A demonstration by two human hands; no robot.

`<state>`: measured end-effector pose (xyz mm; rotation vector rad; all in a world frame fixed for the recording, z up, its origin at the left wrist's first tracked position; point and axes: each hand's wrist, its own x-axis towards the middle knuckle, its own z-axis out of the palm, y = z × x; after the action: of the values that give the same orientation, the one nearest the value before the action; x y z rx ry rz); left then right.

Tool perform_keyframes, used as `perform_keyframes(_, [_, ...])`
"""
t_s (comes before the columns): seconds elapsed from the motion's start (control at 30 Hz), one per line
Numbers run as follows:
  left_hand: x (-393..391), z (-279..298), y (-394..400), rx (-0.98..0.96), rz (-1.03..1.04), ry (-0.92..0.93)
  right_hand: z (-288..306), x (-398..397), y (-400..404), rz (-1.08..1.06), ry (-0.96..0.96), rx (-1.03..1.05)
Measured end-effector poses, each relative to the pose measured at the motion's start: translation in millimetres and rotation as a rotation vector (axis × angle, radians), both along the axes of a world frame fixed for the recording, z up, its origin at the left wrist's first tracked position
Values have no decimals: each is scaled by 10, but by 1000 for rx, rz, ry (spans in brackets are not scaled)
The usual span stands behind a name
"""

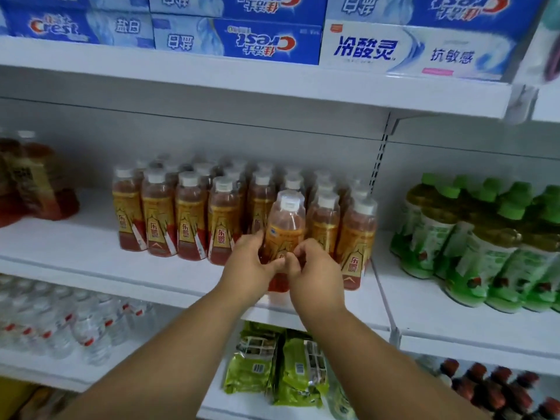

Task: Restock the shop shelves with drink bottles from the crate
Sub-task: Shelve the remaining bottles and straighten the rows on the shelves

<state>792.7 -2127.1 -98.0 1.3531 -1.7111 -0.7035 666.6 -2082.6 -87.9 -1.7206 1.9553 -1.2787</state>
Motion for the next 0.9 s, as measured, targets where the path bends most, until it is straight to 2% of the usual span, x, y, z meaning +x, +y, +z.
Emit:
perform_keyframes(0.37, [-123, -298, -471, 29, -62, 168, -172, -50, -384, 35, -7, 46])
perform_keyframes(0.6, [-129, -388, -562, -83, 63, 92, -180, -39, -426, 99, -60, 28])
perform_keyframes(0.73, [-139, -377, -567, -101, 61, 109, -169, -49, -432, 123, -53, 36])
perform_keyframes(0.83, [-143, -365, -564, -86, 89, 101, -168, -44, -428, 125, -55, 34])
perform_keyframes(0.9, [-155, -358, -558, -24, 112, 158, -171, -39, -423, 122, -54, 38])
